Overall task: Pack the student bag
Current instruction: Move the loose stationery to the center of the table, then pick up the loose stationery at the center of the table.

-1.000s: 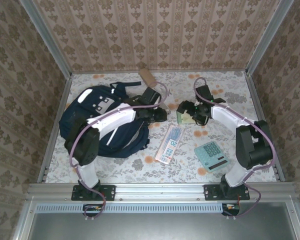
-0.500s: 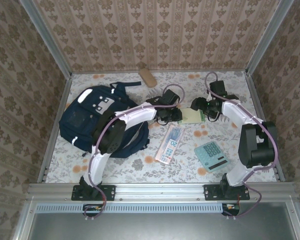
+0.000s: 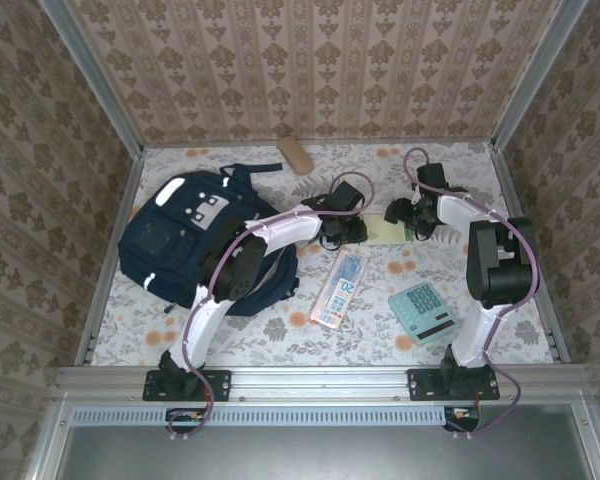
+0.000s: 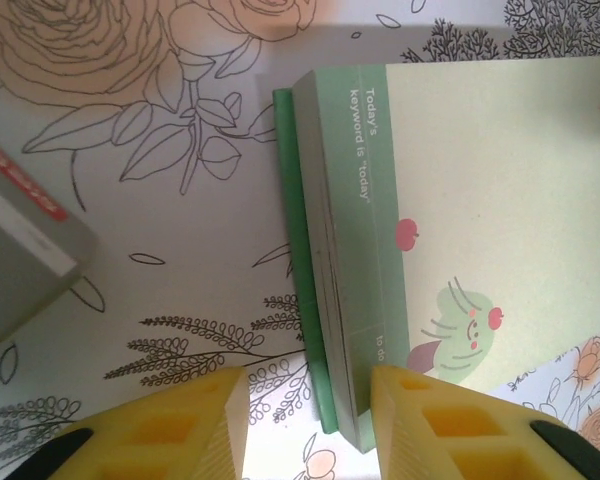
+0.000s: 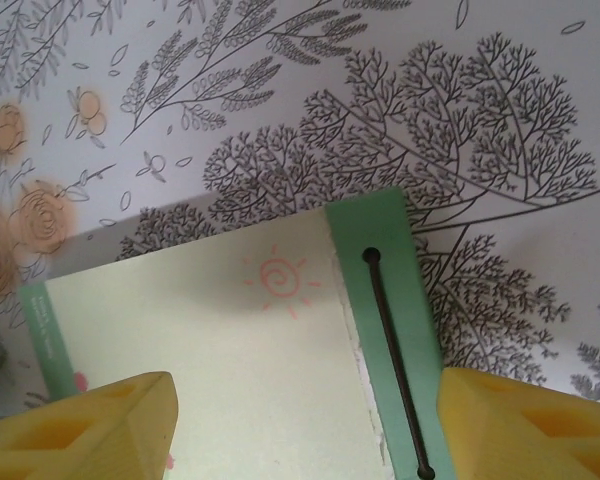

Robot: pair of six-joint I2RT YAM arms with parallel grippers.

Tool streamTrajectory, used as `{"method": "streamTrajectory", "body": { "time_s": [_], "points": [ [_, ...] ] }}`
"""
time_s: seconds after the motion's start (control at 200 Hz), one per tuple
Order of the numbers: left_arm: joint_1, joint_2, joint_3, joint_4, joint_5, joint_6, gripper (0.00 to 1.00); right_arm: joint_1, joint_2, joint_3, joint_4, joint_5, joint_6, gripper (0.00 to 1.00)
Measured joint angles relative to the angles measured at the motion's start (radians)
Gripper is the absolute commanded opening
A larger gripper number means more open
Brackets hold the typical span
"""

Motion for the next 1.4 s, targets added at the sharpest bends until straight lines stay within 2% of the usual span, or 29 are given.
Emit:
{"method": "streamTrajectory", "body": {
  "time_s": [0.425, 0.71, 0.88, 1.105, 1.4],
  "points": [
    [0.000, -0.016, -0.026, 0.069, 0.035, 0.019, 0.42, -0.030, 0.002, 0.005, 0.007, 0.020, -0.011, 0.71],
    [0.008, -0.014, 0.002, 0.059, 0.048, 0.025, 0.42, -0.037, 0.018, 0.005, 0.008, 0.016, -0.027, 0.71],
    [0.014, 0.042, 0.034, 0.053, 0.066, 0.024, 0.38, -0.037, 0.053, 0.013, 0.008, -0.006, -0.033, 0.70],
    [0.021, 0.067, 0.075, 0.034, 0.082, 0.021, 0.16, -0.042, 0.076, 0.029, 0.013, -0.066, -0.036, 0.68],
    [0.040, 0.067, 0.085, 0.005, 0.093, 0.021, 0.15, -0.068, 0.037, -0.055, 0.110, -0.227, -0.028, 0.66]
  ]
}}
